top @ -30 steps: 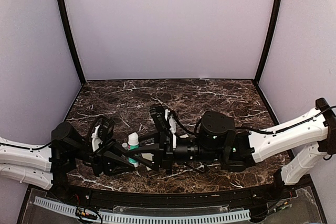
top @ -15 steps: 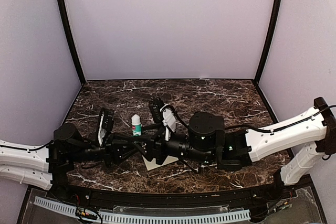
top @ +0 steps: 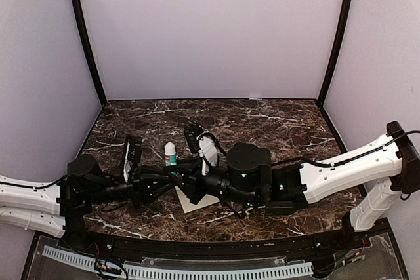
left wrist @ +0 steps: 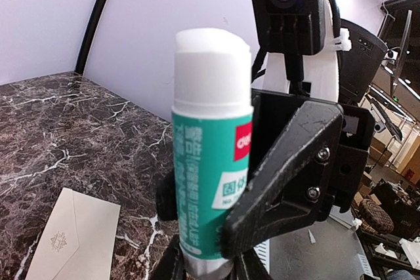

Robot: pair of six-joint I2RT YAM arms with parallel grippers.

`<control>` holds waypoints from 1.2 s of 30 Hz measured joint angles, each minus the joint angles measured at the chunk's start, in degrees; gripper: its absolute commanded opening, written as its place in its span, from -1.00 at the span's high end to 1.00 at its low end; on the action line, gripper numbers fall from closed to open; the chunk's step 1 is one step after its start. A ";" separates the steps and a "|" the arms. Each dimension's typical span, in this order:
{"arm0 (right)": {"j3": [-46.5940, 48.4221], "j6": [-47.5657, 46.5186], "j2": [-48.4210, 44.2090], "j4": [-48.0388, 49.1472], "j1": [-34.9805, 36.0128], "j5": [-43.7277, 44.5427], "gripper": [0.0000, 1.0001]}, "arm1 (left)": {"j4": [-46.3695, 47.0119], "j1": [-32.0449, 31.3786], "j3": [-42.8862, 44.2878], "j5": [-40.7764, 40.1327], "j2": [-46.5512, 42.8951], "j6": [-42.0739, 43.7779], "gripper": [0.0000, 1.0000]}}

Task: Place the letter into the envelope and seal it

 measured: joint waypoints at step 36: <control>-6.43 0.96 -3.45 7.78 -3.72 -26.40 1.00 | 4.28 0.04 -0.57 18.21 -0.68 -0.79 -0.06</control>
